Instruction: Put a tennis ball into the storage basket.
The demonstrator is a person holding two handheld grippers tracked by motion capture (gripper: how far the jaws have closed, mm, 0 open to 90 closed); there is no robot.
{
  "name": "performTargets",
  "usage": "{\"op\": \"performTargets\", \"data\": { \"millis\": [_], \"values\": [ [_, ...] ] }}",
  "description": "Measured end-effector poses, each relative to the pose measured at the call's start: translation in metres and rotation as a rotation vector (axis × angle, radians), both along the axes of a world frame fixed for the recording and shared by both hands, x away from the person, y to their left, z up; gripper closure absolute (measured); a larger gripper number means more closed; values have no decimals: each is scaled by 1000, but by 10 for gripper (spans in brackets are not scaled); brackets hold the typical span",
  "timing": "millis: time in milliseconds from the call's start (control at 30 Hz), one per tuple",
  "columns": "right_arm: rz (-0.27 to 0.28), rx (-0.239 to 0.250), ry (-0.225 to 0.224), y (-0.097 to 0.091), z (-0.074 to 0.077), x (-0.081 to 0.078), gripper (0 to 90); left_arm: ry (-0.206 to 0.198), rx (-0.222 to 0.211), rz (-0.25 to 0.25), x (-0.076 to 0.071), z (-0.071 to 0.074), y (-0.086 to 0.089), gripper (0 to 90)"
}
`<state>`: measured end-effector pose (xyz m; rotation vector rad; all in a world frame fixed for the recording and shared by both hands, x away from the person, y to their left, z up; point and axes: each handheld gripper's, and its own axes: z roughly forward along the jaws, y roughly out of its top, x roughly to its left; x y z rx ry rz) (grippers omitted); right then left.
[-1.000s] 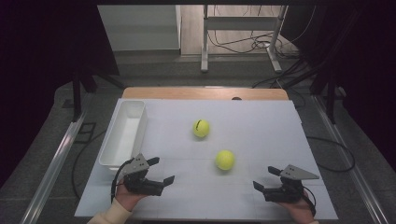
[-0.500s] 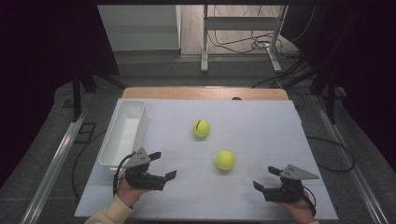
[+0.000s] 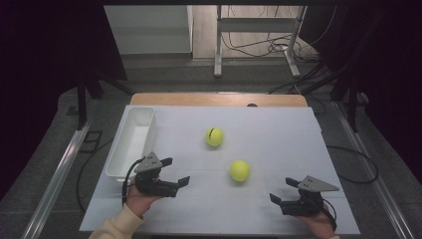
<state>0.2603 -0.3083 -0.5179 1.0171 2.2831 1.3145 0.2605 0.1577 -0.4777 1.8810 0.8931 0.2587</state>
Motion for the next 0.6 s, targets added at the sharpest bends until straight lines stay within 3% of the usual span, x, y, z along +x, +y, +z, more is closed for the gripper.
{"op": "performTargets", "data": {
  "millis": [600],
  "values": [
    [-1, 1, -1, -1, 1, 0, 131, 0, 10, -14, 18, 9, -17, 67]
  ]
}}
